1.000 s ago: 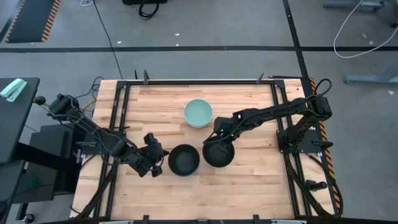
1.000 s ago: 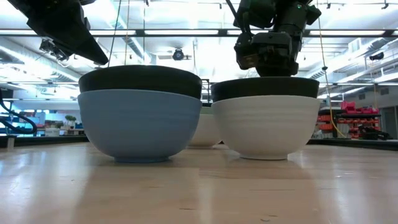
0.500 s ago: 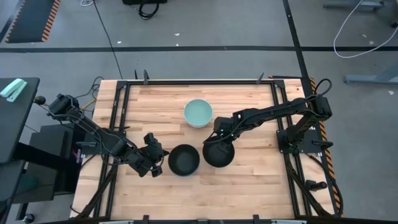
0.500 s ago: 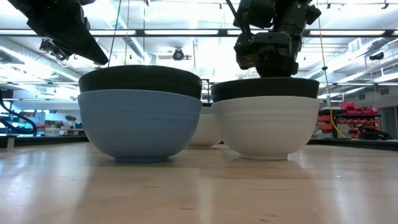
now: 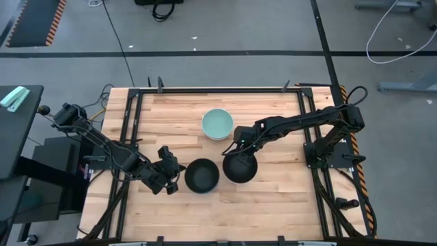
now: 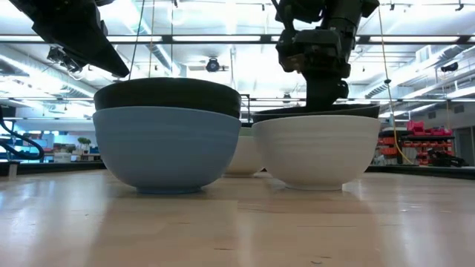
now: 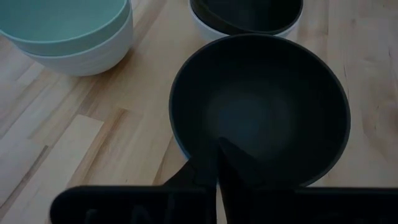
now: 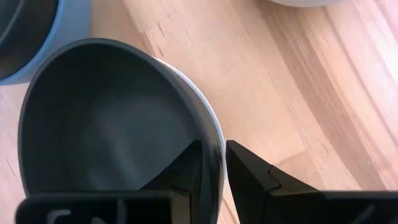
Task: Nest bowls inside each other
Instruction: Stack the right black bowl on top of the white bowl
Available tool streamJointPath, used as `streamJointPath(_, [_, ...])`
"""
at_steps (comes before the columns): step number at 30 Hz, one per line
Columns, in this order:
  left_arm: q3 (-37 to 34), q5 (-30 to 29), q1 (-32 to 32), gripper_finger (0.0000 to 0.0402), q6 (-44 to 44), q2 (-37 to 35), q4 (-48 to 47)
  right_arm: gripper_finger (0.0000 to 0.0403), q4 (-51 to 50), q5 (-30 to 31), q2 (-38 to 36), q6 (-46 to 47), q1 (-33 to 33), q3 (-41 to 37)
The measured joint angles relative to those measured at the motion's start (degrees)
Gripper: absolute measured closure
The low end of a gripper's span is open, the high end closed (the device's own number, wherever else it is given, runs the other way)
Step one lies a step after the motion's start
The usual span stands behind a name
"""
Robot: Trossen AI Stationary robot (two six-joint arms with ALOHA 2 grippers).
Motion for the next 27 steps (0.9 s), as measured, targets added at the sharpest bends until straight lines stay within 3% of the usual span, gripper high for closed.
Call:
streamJointPath(9, [0.0, 0.0, 0.0, 0.0377, 0.0, 0.0, 0.0, 0.0322, -0.3, 0.1, -1.1, -1.3, -0.3, 0.0])
streamJointPath(21, [0.0, 0.0, 0.0, 0.0388, 0.0, 0.0, 0.0, 0.0326, -0.5, 1.1, -7.9, -1.1, -0.2, 0.1])
streamJointPath(27, [0.0, -0.9, 0.0, 0.0376, 0.1, 0.0, 0.0, 0.0380, -0.6, 1.1, -9.0, -1.8, -0.2, 0.1])
